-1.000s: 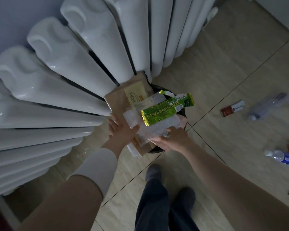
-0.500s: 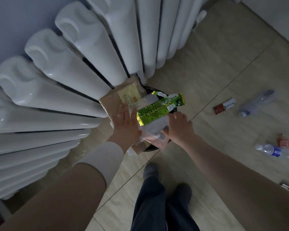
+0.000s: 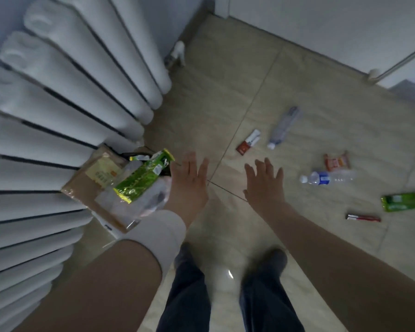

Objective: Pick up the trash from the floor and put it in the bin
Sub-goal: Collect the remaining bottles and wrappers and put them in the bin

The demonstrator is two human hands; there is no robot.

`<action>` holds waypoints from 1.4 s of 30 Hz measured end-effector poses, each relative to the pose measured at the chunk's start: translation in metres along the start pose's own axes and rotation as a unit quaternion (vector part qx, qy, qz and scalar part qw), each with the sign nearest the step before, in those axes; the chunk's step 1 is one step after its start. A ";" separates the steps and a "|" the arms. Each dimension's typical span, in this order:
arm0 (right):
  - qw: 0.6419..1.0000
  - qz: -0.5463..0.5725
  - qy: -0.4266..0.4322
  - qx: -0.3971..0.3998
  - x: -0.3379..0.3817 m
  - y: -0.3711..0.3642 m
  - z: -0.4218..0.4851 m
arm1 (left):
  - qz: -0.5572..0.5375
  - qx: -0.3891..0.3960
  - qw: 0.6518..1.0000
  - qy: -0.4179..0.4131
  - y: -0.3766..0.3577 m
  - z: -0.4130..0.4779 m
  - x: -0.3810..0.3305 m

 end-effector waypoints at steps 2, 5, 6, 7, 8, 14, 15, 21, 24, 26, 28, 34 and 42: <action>1.000 0.009 -0.020 -0.015 -0.049 -0.005 -0.009 | 0.007 0.008 1.000 -0.007 0.011 0.012 -0.048; 0.997 0.042 -0.065 -0.023 -0.126 -0.014 -0.026 | -0.013 0.008 1.000 -0.011 0.027 0.030 -0.119; 0.995 0.053 -0.084 -0.024 -0.153 -0.017 -0.033 | -0.018 0.001 1.000 -0.015 0.033 0.035 -0.143; 0.992 0.064 -0.102 -0.025 -0.178 -0.020 -0.039 | -0.021 -0.007 1.000 -0.022 0.039 0.040 -0.165; 0.990 0.074 -0.118 -0.024 -0.201 -0.022 -0.046 | -0.025 -0.015 0.999 -0.031 0.045 0.045 -0.186; 0.976 0.114 -0.182 -0.021 -0.296 -0.020 -0.075 | -0.011 -0.034 0.994 -0.104 0.081 0.064 -0.275; 0.975 0.118 -0.188 -0.022 -0.305 -0.017 -0.078 | -0.010 -0.031 0.993 -0.113 0.086 0.066 -0.285; 0.970 0.127 -0.207 -0.021 -0.334 -0.002 -0.074 | -0.003 -0.008 0.991 -0.134 0.111 0.088 -0.308; 0.968 0.130 -0.213 -0.014 -0.336 0.006 -0.056 | -0.005 -0.002 0.992 -0.129 0.117 0.107 -0.304; 0.966 0.141 -0.217 -0.008 -0.332 0.008 -0.040 | -0.009 0.003 0.993 -0.120 0.116 0.126 -0.296; 0.962 0.155 -0.225 0.012 -0.327 0.004 -0.021 | -0.029 0.022 0.994 -0.100 0.109 0.148 -0.283; 0.920 0.233 -0.309 0.064 -0.315 -0.044 0.045 | -0.056 0.085 0.993 -0.057 0.054 0.236 -0.241; 0.842 0.326 -0.427 0.042 -0.336 -0.180 0.140 | -0.229 0.138 0.950 0.162 -0.092 0.377 -0.188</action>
Point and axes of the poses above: each hand's wrist, its own z-axis towards the middle knuckle, its own y-axis out of the back of the hand, x = y × z, the point moved 4 cm from there along z, towards the middle knuckle, and after that the axes turned 1 degree about -y, right-handed, at the moved point
